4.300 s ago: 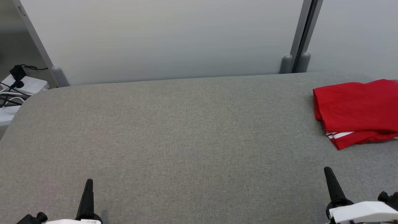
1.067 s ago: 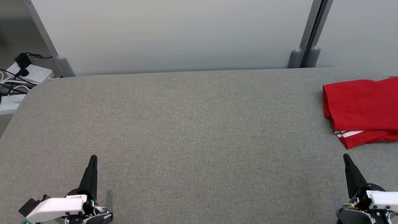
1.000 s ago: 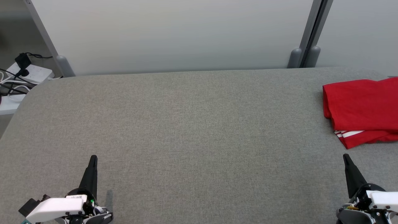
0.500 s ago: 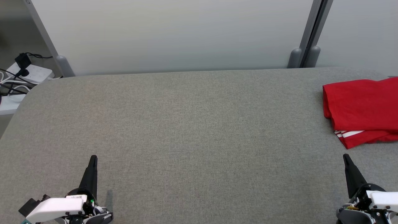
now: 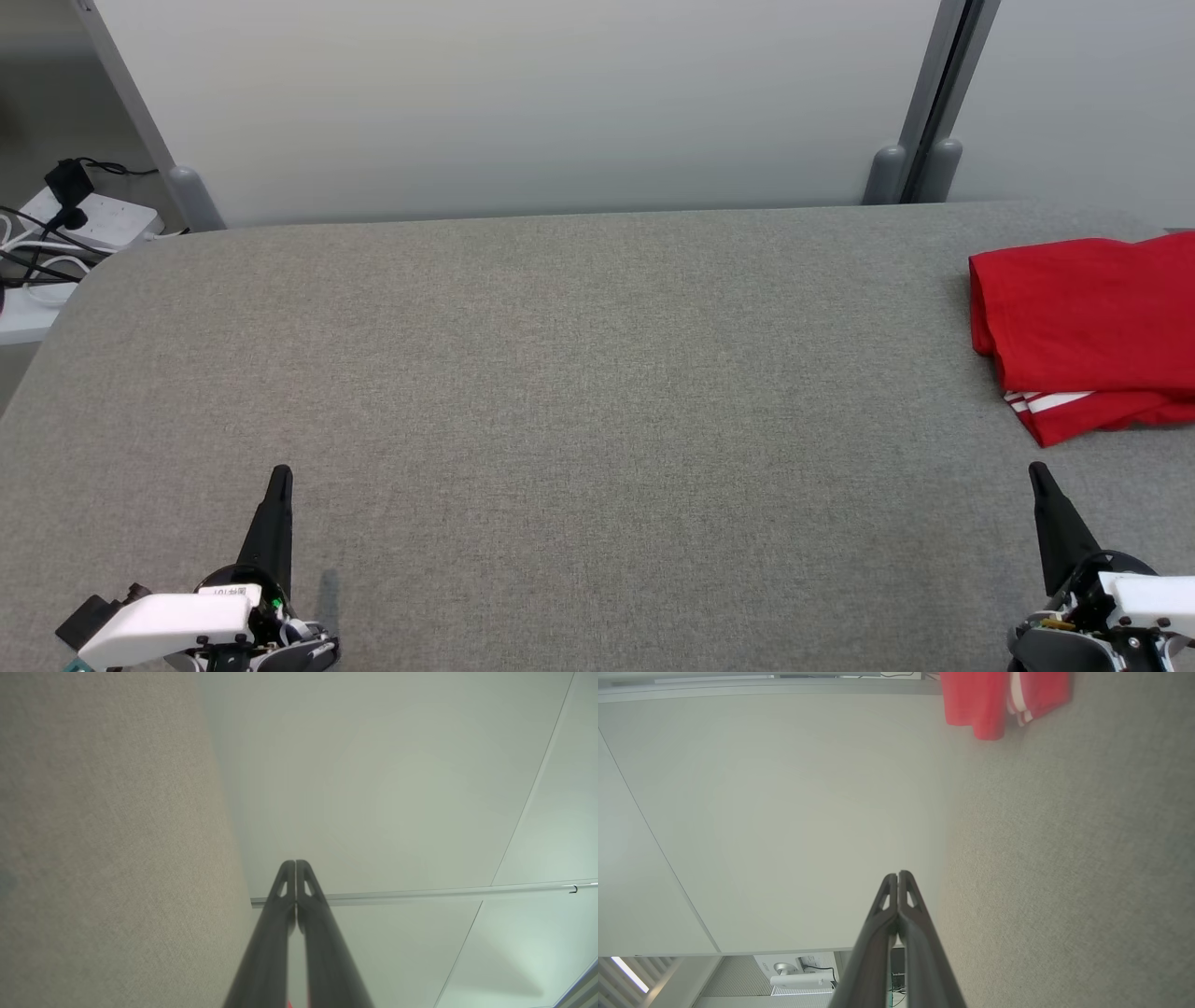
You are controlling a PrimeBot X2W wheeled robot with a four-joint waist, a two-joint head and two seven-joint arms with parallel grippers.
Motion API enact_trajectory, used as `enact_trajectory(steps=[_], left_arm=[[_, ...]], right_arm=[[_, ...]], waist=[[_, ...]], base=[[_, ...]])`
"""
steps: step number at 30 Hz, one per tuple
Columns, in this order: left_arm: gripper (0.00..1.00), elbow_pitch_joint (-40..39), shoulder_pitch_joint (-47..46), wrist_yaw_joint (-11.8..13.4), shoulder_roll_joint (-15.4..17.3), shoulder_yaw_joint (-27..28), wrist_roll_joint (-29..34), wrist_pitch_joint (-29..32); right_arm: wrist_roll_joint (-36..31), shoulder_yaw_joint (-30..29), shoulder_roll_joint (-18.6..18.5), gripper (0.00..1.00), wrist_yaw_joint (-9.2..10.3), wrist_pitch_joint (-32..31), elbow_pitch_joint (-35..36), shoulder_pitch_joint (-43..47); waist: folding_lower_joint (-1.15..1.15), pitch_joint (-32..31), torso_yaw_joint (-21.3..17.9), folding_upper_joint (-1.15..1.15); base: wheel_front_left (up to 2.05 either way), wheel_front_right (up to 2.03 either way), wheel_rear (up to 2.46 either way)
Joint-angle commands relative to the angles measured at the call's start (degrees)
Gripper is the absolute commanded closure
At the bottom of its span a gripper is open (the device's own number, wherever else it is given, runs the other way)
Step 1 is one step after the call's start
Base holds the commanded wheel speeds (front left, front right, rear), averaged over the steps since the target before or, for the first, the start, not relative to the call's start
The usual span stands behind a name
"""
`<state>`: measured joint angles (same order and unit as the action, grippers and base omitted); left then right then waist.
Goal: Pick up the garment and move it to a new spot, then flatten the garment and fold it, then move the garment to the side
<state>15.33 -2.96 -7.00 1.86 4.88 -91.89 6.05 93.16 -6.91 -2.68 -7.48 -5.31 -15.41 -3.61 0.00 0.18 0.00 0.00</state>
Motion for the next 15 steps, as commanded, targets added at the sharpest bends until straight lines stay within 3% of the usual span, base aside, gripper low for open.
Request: enact_trajectory(steps=[1, 15], left_arm=[[1.0, -1.28, -3.23, -0.48, 1.01, 1.63, -0.29, 0.43], [1.0, -1.29, -3.23, -0.48, 1.01, 1.63, -0.29, 0.43]], right_arm=[[-0.45, 1.04, -0.7, 1.0, -0.01, -0.65, 1.42, -2.51], [-0.56, 0.91, -0.61, 1.0, -0.01, -0.75, 1.41, -2.53]], waist=[[0.0, 0.0, 0.0, 0.0], [0.0, 0.0, 0.0, 0.0]], base=[[0.0, 0.0, 0.0], [0.0, 0.0, 0.0]])
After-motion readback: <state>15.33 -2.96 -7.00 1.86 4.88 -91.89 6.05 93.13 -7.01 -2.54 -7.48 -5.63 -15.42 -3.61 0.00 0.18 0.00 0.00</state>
